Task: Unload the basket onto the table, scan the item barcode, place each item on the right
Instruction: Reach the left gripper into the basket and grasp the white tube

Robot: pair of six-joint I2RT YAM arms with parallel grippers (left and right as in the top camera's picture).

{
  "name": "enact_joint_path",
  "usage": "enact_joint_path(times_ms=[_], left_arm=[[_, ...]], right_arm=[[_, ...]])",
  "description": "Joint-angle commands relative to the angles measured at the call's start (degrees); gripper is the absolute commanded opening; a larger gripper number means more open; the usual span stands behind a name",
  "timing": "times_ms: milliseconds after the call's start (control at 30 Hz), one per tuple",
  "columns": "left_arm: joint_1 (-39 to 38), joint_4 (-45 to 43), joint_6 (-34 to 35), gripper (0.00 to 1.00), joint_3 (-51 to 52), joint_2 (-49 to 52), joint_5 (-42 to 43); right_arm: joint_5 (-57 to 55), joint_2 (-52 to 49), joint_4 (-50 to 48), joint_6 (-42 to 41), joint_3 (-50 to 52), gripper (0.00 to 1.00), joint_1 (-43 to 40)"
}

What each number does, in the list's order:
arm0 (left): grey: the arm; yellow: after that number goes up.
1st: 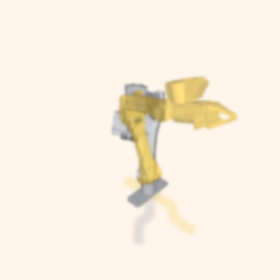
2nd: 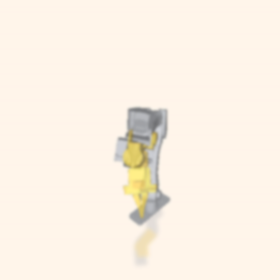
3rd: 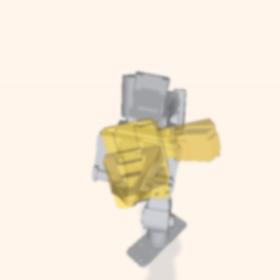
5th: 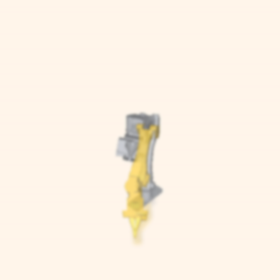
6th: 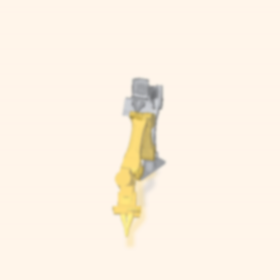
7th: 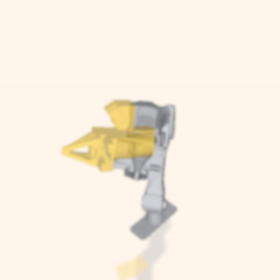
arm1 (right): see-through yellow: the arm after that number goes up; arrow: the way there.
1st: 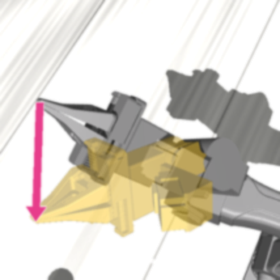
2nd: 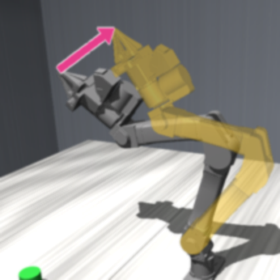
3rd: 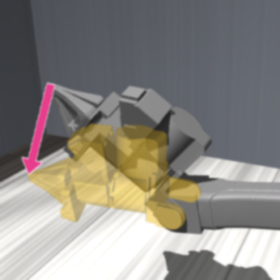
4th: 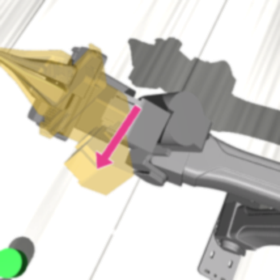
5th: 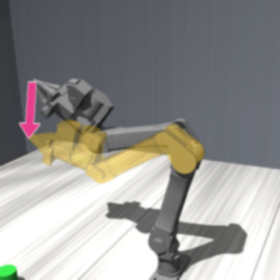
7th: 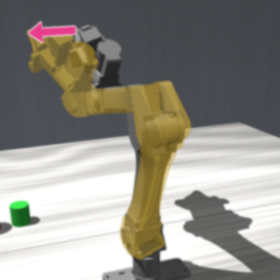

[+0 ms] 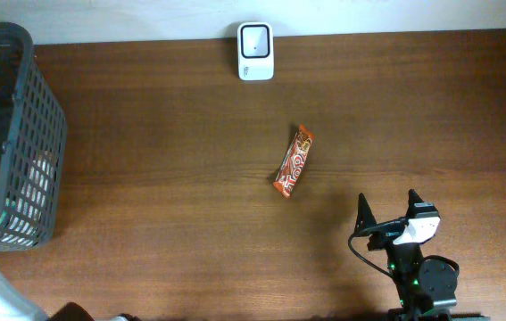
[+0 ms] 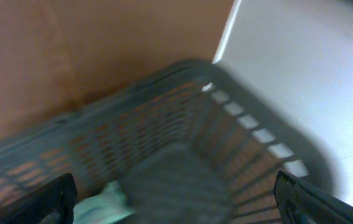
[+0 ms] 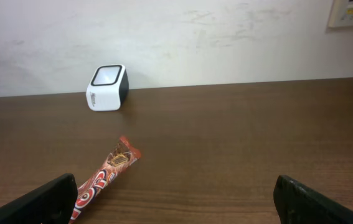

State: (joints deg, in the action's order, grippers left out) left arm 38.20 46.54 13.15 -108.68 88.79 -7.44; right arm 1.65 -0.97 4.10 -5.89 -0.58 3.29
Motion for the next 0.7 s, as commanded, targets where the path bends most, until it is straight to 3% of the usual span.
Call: enact_joint_path(times_ms=[0,167,200,467,567,667], left_arm=[[3.10,3.39,-15.56,0.99,-0.76,4.46,1.01],[4.26,12.81,-34.47,0.99,-0.72,11.69,1.05],[4.26,14.12,-37.16,0.93,-0.37,13.14,1.07],[4.20,15.98,-51.58,0.84,4.37,20.24,4.68],[4.26,15.45,-57.24,0.87,8.13,22.64,8.85],[4.26,15.82,-57.18,0.88,8.52,26.03,12.55]], right_arm=[[0.70,0.17,0.24,-0.35,0.26,0.99,-0.39],[0.70,0.17,0.24,-0.35,0.26,0.99,-0.39],[0.70,0.17,0.24,-0.35,0.26,0.99,-0.39],[0.70,0.17,0.24,-0.35,0.26,0.99,-0.39],[0.70,0.17,0.24,-0.35,0.26,0.99,-0.39],[0.70,0.17,0.24,-0.35,0.26,0.99,-0.39]])
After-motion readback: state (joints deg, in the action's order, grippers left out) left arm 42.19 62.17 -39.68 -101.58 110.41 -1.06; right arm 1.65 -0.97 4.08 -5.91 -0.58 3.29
